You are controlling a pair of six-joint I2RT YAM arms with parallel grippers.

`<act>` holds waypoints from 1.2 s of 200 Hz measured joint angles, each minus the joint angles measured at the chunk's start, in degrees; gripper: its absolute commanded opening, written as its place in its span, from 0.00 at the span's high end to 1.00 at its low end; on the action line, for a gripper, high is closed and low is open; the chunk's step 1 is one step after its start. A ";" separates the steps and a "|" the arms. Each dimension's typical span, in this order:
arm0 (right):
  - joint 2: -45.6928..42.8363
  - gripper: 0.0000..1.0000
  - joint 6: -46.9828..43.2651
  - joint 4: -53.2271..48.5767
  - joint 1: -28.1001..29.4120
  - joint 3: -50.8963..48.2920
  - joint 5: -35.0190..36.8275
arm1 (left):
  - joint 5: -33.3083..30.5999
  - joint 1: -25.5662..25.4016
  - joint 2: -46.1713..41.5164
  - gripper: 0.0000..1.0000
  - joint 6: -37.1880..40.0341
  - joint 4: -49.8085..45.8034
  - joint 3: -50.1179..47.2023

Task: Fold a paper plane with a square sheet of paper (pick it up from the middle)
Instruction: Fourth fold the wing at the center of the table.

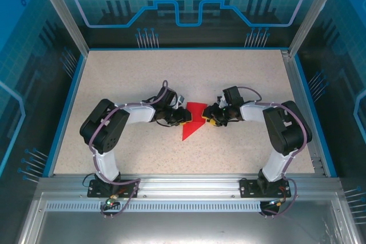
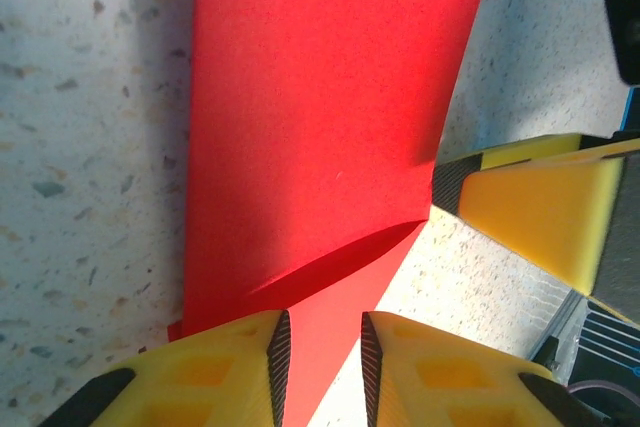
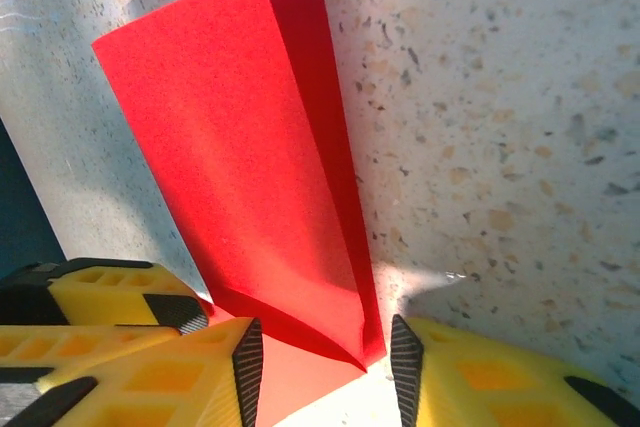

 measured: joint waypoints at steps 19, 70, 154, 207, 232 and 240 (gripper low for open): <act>0.00 0.57 0.04 -0.13 0.02 -0.11 0.02 | -0.02 0.46 0.22 0.73 0.13 -0.33 1.20; 0.33 0.58 0.79 0.98 0.72 -0.11 -0.94 | -0.07 1.77 2.60 0.74 1.31 -0.79 2.05; 2.01 0.57 -0.42 2.51 0.83 2.97 -4.22 | -0.50 1.81 3.39 0.72 2.16 -2.19 2.47; 8.57 0.63 -5.53 1.55 0.31 9.70 -7.37 | -6.16 1.88 -4.17 0.56 3.78 -6.71 2.05; 10.10 0.69 -7.80 0.02 -0.70 10.91 -8.81 | -8.76 1.16 -10.64 0.53 3.78 -6.84 -0.46; 10.10 0.70 -8.20 -0.33 -1.01 11.02 -9.27 | -10.45 0.11 -12.31 0.53 3.80 -7.41 -1.16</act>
